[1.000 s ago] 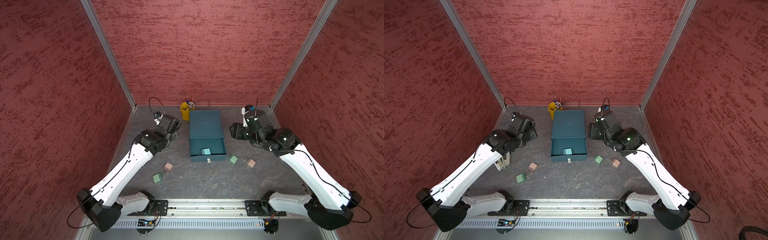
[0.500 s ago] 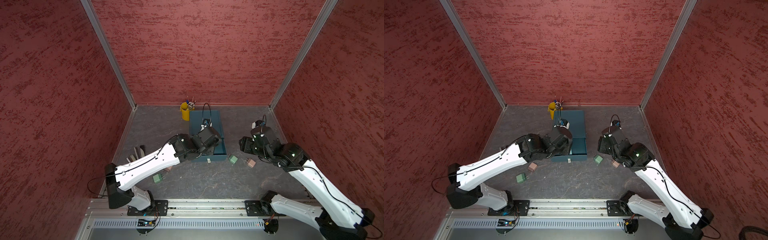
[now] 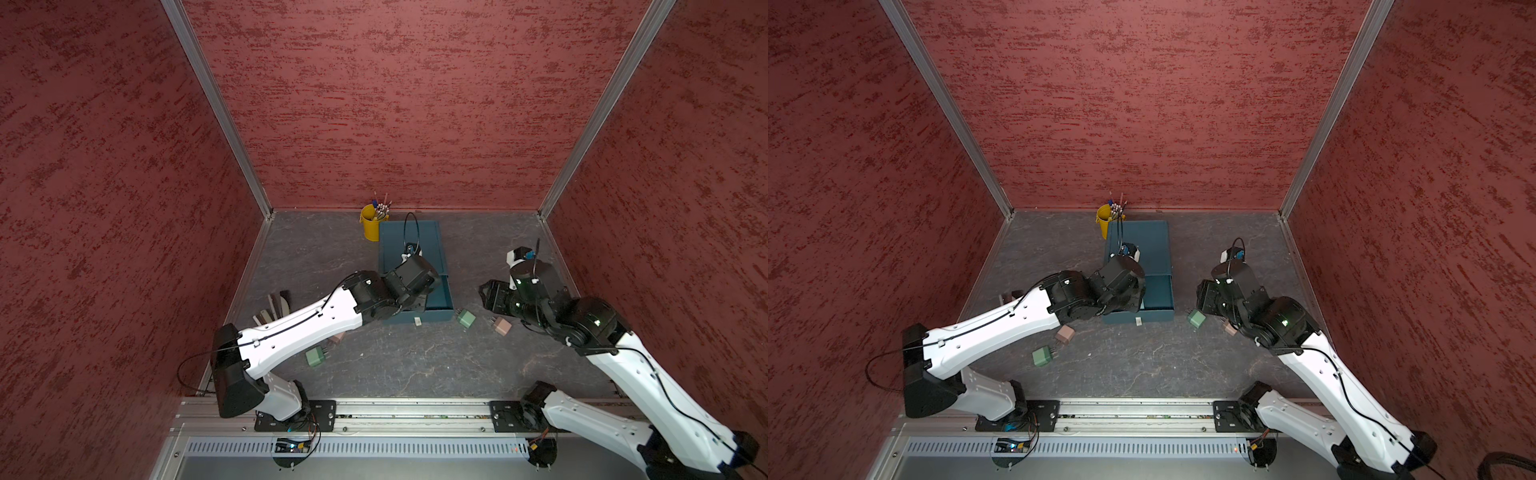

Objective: Place the plugs into the drawer by color
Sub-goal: Place the plug in the drawer.

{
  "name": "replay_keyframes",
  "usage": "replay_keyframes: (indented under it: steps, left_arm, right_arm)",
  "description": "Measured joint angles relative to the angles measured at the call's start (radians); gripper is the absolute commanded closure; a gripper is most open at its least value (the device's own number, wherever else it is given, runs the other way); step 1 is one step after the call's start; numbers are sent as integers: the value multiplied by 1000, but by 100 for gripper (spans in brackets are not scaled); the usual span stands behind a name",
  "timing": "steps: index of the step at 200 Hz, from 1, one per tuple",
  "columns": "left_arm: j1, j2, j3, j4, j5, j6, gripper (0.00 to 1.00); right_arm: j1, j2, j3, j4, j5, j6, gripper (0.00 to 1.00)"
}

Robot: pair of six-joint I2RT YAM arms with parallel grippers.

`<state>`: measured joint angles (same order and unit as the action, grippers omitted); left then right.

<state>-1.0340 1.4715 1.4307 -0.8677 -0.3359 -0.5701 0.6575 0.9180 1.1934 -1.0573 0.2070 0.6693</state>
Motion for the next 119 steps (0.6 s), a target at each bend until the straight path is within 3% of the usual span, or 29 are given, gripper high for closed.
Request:
replay_keyframes:
  steps: [8, 54, 119]
  left_arm:
    - [0, 0, -5, 2, 5, 0, 48]
    - [0, -7, -10, 15, 26, 1, 26]
    - [6, -84, 28, 18, 13, 28, 23]
  right_arm:
    - [0, -1, 0, 2, -3, -1, 39]
    - [0, -13, -15, 24, -32, -21, 32]
    - [11, -22, -15, 41, -90, -60, 27]
